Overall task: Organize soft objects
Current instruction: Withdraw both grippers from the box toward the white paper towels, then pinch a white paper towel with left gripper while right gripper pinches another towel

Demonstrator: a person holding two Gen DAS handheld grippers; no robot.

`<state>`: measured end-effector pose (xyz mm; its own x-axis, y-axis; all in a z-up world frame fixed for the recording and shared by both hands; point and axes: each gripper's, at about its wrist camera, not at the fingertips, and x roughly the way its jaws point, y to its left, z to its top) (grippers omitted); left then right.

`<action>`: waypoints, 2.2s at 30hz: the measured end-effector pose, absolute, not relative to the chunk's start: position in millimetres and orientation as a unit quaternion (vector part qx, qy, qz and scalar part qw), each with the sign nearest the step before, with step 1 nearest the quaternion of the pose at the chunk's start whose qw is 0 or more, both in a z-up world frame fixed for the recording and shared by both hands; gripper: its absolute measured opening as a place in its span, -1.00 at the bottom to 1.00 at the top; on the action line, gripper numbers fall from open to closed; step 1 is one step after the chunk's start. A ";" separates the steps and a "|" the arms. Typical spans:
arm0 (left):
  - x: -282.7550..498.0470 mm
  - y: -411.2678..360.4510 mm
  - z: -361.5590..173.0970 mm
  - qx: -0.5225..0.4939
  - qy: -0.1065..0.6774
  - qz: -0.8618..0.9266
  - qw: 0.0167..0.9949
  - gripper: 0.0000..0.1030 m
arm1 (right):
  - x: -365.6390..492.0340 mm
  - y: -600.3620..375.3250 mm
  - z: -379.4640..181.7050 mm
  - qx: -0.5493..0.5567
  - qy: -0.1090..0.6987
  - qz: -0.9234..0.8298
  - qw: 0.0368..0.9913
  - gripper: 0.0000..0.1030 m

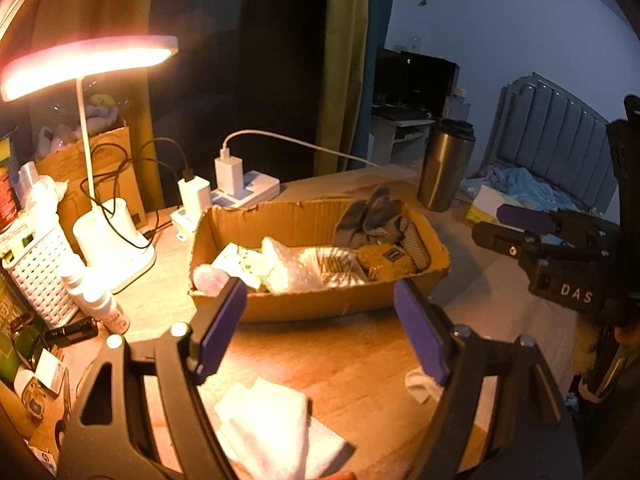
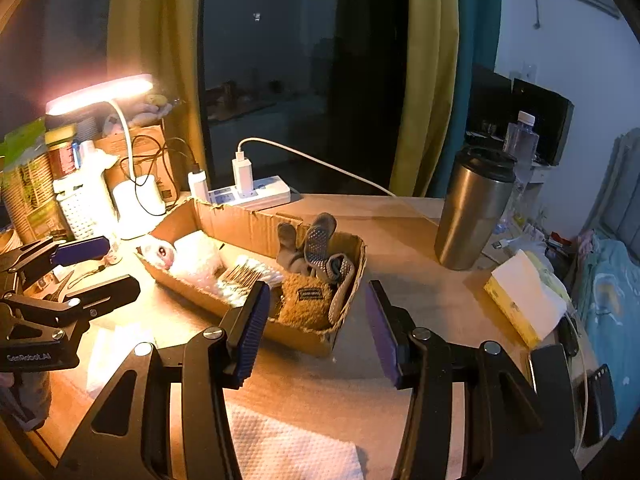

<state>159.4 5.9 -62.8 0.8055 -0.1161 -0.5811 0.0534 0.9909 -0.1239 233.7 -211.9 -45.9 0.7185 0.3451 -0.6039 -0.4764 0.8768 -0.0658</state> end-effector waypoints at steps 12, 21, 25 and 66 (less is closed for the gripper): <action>133.6 -1.5 -63.6 -0.052 0.308 -0.047 0.949 0.51 | 206.1 -217.2 -48.6 -0.108 0.302 0.227 0.920 0.01; 117.7 -6.9 -73.1 -0.054 0.314 -0.048 0.947 0.51 | 187.5 -220.0 -62.1 -0.110 0.313 0.231 0.915 0.02; 110.6 -8.9 -80.7 -0.055 0.321 -0.046 0.944 0.51 | 182.3 -223.2 -70.9 -0.108 0.321 0.232 0.912 0.02; 109.8 24.1 -164.1 -0.043 0.431 0.027 0.901 0.51 | 187.7 -228.4 -162.8 -0.123 0.422 0.218 0.871 0.46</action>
